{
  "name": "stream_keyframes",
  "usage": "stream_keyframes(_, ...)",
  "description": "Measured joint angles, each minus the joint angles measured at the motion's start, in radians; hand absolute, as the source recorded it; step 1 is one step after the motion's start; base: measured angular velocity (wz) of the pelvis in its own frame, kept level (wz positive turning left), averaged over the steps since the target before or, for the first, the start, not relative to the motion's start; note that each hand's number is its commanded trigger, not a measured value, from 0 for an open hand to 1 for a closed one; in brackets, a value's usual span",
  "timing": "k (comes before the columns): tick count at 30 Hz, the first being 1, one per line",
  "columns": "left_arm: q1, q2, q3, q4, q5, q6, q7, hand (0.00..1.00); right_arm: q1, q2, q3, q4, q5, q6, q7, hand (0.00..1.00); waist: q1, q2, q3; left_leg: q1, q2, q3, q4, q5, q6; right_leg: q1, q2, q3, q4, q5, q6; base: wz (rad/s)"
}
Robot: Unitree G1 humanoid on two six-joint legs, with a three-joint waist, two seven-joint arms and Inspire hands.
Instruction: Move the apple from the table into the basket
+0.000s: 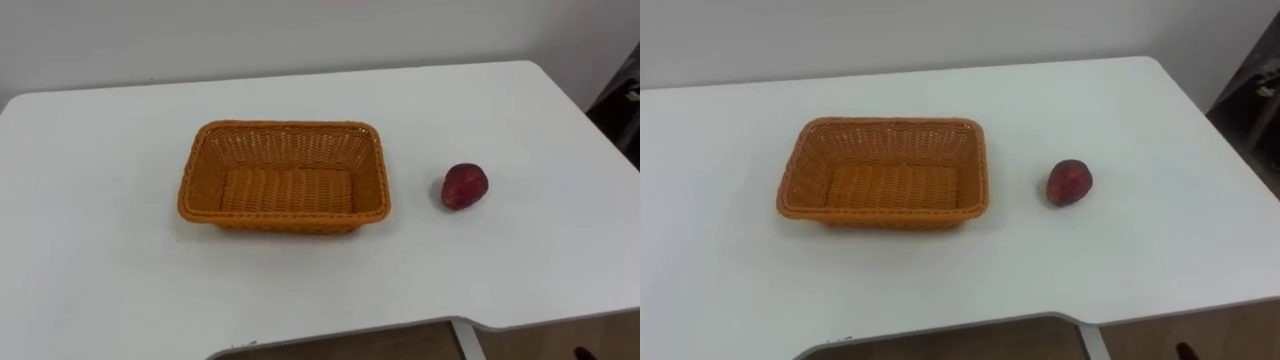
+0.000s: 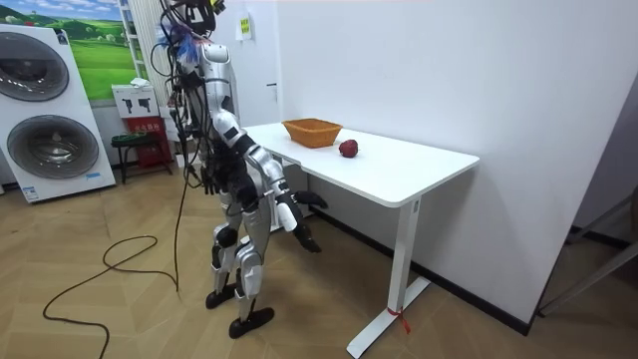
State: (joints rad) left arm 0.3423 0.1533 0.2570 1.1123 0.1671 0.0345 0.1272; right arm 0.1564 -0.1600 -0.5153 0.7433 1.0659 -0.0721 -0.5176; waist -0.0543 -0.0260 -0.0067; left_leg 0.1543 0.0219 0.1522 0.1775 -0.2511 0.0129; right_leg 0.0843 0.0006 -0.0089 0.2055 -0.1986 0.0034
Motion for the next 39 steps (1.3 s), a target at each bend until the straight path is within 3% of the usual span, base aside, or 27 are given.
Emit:
stream_keyframes(3,0.001,0.003,0.005,-0.002,0.002,0.0,0.0,0.0,-0.001,-0.005,-0.019,-0.111,-0.005,-0.055,-0.108,0.0,0.002,0.002,0.0011,-0.003,0.0,0.0,0.001,0.0,0.0,0.001,0.001,0.002,0.001,0.0,0.0,0.0)
stream_keyframes(5,0.0,0.001,0.001,-0.002,0.003,-0.002,0.0,0.0,-0.001,-0.005,-0.019,-0.19,-0.021,-0.072,-0.177,0.0,0.002,0.004,0.0021,-0.003,0.001,0.0,0.003,0.0,0.0,0.002,0.001,0.0,0.003,0.0,0.0,0.0)
stream_keyframes(10,-0.001,0.001,-0.007,-0.003,0.001,-0.016,0.0,0.0,-0.002,-0.005,-0.009,-0.414,-0.289,-0.115,-0.348,0.0,0.006,0.003,0.0054,-0.005,0.0,-0.002,0.004,0.0,0.0,-0.005,-0.002,-0.011,0.0,-0.005,0.002,0.05)
stream_keyframes(17,-0.005,0.002,-0.047,0.003,0.002,-0.029,0.0,0.0,-0.022,-0.037,0.049,-0.574,-0.567,-0.15,-0.441,0.0,0.009,0.001,0.0089,-0.041,0.001,-0.003,0.014,0.0,0.0,-0.049,-0.001,-0.009,0.017,-0.004,0.0,0.0)
stream_keyframes(23,-0.037,0.005,-0.081,0.017,0.002,-0.03,-0.002,0.0,-0.021,-0.058,0.158,-0.698,-0.724,-0.148,-0.386,0.0,0.036,0.003,0.0103,-0.037,0.001,-0.003,0.01,0.0,0.0,-0.05,0.001,0.0,0.018,-0.004,-0.001,-0.04)
stream_keyframes(27,-0.049,0.005,-0.133,0.017,0.001,-0.031,-0.004,0.0,-0.022,-0.077,0.256,-0.698,-0.802,-0.144,-0.284,0.0,0.045,0.004,0.0105,-0.037,0.002,-0.006,0.009,0.0,0.0,-0.045,0.002,0.0,0.016,-0.004,-0.001,0.0)
stream_keyframes(29,-0.055,0.013,-0.165,0.028,0.001,-0.032,-0.011,0.0,-0.024,-0.08,0.296,-0.685,-0.805,-0.144,-0.217,0.0,0.056,-0.003,0.0205,-0.025,0.003,-0.007,0.009,0.0,0.0,-0.028,0.002,-0.002,0.014,-0.003,-0.002,0.0)
stream_keyframes(31,-0.055,0.014,-0.167,0.031,0.0,-0.032,-0.023,0.0,-0.024,-0.08,0.322,-0.667,-0.804,-0.135,-0.164,0.0,0.061,-0.008,0.0229,-0.019,0.003,-0.008,0.009,0.0,0.0,-0.02,0.002,-0.006,0.012,-0.003,-0.002,0.04)
stream_keyframes(39,-0.054,0.022,-0.163,0.028,0.004,-0.031,-0.065,0.0,-0.028,-0.082,0.386,-0.592,-0.805,-0.099,0.021,0.0,0.088,-0.017,0.0176,-0.02,0.002,-0.028,0.01,0.0,0.0,-0.004,-0.001,-0.028,0.0,-0.001,-0.003,0.09)
